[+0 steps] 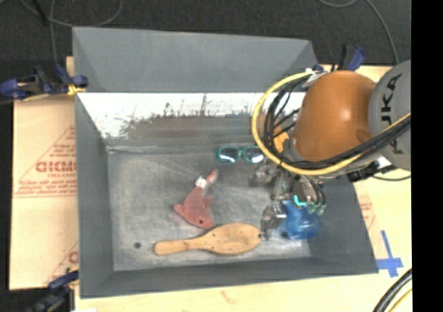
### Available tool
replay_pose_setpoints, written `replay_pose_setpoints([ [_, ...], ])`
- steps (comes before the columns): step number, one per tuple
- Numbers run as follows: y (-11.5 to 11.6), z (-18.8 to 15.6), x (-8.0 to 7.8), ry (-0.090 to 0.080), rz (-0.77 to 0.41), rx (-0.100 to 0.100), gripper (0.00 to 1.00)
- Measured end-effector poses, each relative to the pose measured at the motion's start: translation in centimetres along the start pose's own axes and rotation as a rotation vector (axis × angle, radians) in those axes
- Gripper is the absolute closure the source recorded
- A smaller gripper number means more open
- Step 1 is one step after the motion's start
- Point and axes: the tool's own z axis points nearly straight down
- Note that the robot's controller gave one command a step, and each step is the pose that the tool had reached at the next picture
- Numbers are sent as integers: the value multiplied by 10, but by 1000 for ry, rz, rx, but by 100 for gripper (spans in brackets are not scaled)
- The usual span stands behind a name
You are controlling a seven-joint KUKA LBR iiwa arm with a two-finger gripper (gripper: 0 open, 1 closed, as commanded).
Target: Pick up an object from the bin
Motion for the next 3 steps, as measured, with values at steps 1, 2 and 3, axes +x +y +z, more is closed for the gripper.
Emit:
replay_pose_setpoints([
  [1,0,-4,-2,-8,0,0,0],
  [2,-7,44,1,-15,-57,1,0],
  [3,25,87,18,-8,-53,0,0],
])
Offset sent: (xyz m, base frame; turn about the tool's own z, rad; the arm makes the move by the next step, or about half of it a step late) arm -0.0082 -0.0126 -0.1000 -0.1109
